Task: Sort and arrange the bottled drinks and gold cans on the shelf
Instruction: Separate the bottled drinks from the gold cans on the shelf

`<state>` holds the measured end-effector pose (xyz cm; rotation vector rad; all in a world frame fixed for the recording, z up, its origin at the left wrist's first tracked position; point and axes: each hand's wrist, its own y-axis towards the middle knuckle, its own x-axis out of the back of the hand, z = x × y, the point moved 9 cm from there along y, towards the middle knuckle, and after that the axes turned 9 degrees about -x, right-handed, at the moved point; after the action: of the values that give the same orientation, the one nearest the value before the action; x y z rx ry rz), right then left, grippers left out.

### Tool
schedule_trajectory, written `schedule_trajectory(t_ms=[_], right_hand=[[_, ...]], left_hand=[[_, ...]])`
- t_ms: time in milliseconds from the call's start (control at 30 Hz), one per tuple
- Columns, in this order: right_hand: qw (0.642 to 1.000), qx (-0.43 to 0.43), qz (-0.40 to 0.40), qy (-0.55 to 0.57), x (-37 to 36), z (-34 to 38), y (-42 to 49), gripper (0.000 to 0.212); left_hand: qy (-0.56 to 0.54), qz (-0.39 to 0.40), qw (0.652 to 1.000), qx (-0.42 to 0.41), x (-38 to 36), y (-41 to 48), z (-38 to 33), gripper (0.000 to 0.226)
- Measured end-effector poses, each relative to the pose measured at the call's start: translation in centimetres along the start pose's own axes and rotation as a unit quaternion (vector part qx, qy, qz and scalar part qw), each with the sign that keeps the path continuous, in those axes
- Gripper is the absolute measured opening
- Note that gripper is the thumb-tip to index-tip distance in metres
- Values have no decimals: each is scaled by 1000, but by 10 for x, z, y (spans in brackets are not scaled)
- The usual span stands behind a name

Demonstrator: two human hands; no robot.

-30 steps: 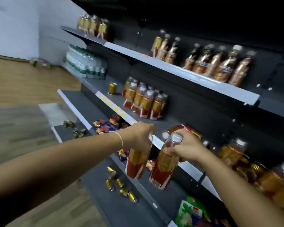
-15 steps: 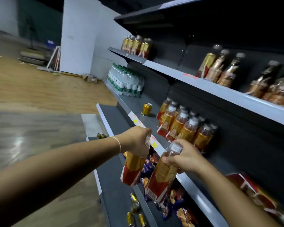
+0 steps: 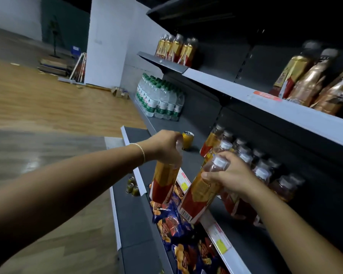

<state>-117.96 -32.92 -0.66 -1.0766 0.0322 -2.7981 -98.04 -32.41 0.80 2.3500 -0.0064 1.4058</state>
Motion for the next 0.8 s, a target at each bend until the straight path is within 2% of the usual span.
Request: schedule_trajectory(t_ms=[233, 400, 567, 733, 800], right_hand=[[996, 27, -84, -14, 1, 23, 60, 61], [981, 39, -169, -91, 0, 46, 113, 57], [967, -18, -220, -127, 5, 58, 179, 58], [955, -84, -244, -146, 8, 53, 238, 56], [944, -120, -254, -175, 13, 47, 261, 70]], left_hand=[[-19, -34, 998, -48, 7, 75, 41, 33], [-43, -15, 994, -100, -1, 141, 69, 35], [-64, 29, 987, -144, -15, 204, 94, 44], [-108, 47, 975, -187, -38, 248, 103, 27], [-132, 55, 970, -197, -47, 264, 104, 23]])
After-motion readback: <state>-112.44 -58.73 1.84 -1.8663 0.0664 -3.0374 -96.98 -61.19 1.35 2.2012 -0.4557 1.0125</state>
